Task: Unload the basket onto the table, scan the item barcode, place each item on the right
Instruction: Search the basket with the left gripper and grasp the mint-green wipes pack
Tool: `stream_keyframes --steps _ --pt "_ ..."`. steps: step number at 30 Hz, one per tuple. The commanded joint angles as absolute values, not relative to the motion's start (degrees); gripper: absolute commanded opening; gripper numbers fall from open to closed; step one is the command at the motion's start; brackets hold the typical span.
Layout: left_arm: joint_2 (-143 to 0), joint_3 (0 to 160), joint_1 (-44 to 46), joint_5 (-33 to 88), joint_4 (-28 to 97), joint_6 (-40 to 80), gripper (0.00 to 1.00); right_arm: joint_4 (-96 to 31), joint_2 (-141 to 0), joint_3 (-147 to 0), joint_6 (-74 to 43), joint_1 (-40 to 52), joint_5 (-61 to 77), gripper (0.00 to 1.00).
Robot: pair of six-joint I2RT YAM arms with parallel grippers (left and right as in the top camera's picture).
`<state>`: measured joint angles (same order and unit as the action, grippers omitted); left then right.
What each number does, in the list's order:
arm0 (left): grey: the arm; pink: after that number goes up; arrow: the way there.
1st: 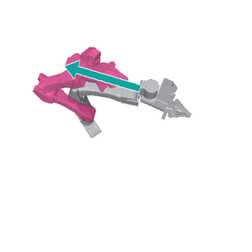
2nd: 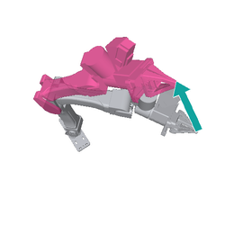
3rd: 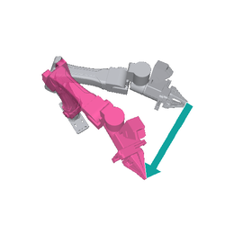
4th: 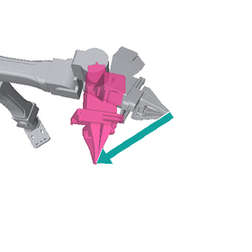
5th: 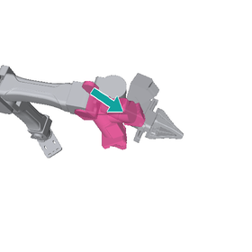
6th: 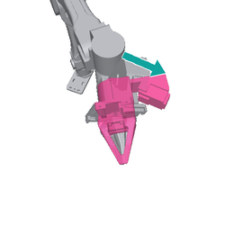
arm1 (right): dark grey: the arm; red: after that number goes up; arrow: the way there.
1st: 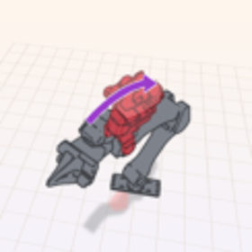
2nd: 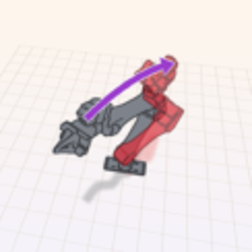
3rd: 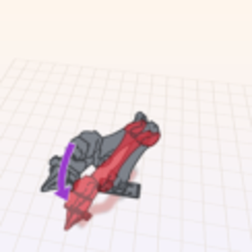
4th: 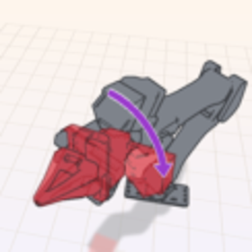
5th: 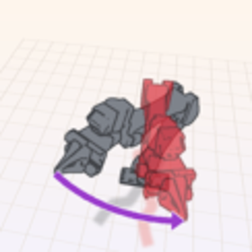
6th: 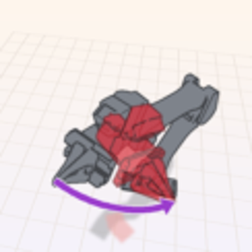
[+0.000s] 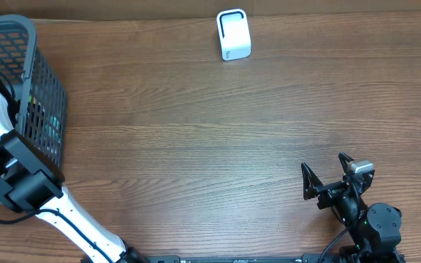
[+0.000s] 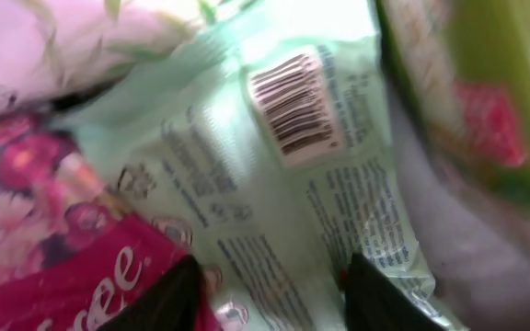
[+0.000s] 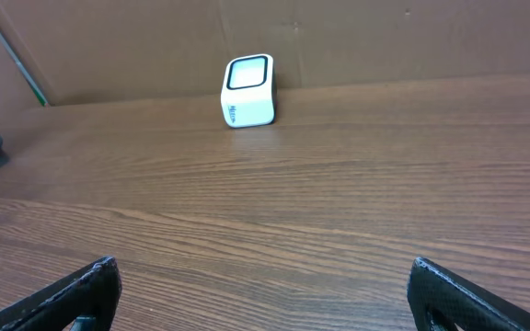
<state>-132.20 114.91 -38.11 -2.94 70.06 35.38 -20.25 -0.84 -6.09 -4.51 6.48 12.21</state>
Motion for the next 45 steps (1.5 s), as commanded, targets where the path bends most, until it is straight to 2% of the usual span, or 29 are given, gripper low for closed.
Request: stream_keyframes --steps 1,12,16,17,20,21,31,45 --pt "-134.6 119.1 -38.3 -2.3 73.7 31.6 0.37 -21.4 -0.2 -6.5 -4.7 6.9 13.0 1.0" --pt "-134.6 148.6 -38.3 -1.9 90.6 28.7 0.41 -21.4 -0.2 -6.5 -4.7 6.9 13.0 1.0" --pt "-134.6 152.4 -38.3 -1.9 94.1 28.9 0.45 -21.4 -0.2 -6.5 -4.7 6.9 13.0 1.0" --pt "-134.6 152.4 -38.3 -2.1 94.5 29.0 0.48 -21.4 -0.2 -6.5 -4.7 6.9 13.0 1.0" --pt "-134.6 149.8 -38.3 -2.1 94.7 29.5 0.75 -21.4 -0.2 -6.5 -4.7 6.9 13.0 1.0" --pt "-134.7 148.6 -38.3 -2.1 94.5 29.7 0.8 -21.4 -0.2 -6.5 -4.7 6.9 13.0 1.0" --pt "-134.7 132.0 -38.2 -1.9 87.7 35.7 0.82 -21.4 -0.2 -6.5 -4.7 6.9 13.0 1.0" --pt "-134.7 114.2 -36.9 -1.5 69.3 39.5 0.87 -21.4 -0.2 -6.5 -4.7 6.9 13.0 1.0"
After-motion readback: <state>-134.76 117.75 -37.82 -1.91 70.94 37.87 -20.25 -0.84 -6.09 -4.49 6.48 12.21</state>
